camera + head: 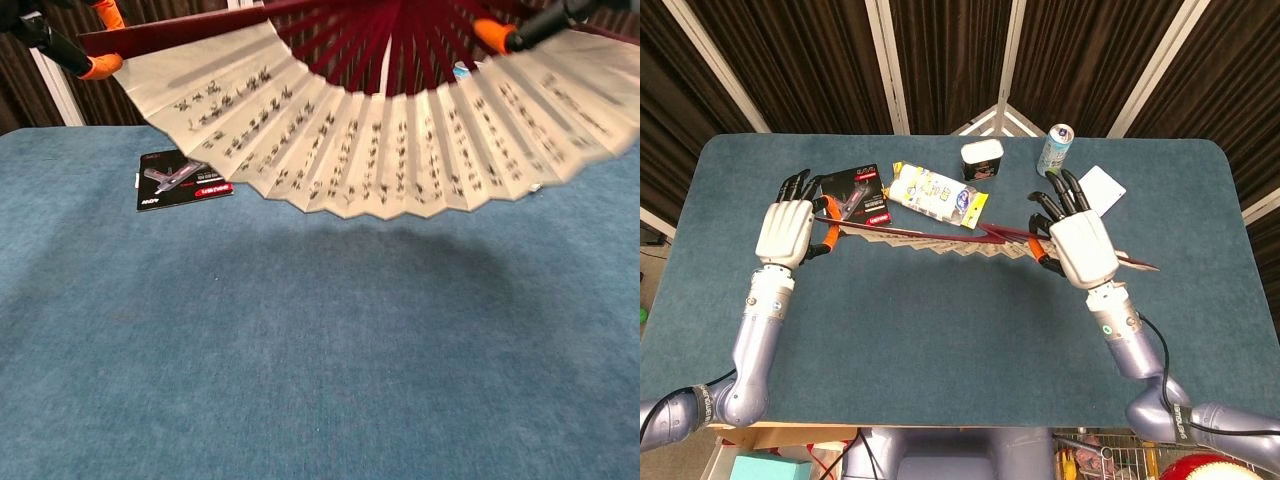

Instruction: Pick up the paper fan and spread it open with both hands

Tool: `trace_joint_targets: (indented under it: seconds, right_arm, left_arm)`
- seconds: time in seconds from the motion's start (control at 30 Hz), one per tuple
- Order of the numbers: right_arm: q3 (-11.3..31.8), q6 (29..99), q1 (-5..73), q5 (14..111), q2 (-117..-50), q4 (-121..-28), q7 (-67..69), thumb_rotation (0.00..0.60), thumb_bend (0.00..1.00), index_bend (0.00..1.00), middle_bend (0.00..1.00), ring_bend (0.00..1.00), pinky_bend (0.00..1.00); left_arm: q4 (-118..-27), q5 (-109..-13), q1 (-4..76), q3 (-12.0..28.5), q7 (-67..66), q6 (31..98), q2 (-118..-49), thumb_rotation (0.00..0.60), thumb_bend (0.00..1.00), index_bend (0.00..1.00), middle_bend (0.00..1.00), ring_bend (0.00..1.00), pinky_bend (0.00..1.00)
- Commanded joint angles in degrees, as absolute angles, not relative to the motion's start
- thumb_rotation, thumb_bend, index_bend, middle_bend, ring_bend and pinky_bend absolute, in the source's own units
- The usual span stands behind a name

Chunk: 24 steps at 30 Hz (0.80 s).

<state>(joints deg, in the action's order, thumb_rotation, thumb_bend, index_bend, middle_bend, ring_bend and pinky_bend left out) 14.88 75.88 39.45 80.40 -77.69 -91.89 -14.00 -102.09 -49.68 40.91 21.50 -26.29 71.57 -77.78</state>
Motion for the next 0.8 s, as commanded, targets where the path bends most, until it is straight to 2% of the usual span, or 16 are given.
trace_joint_targets:
  seconds: [0.03,0.57,0.8]
  right_arm:
    - [14.8,75.5,39.4,80.5,-77.7,-90.5,-13.3,0.600,0.59,0.75,0.30,0.05,0.00]
    - [13.6,76.6,37.5,82.2,-78.6,-89.1,-12.2,0.600,0.59,0.75,0.30,0.05,0.00]
    - [13.3,76.8,37.1,83.7,-77.8,-90.2,-12.6,0.600,0.59,0.68,0.30,0.05,0.00]
  left_arm:
    - [-102.0,-49.8,40.9,21.4,-26.2,71.6,-77.7,0.600,0.68,0.67,0.14,0.00,0.00]
    - [-101.4,-50.4,41.0,20.6,-25.2,71.8,-77.5,0.600,0.68,0.66,0.14,0.00,0.00]
    - [-101.8,-50.6,40.9,20.3,-24.9,72.0,-77.3,0.600,0.68,0.66,0.14,0.00,0.00]
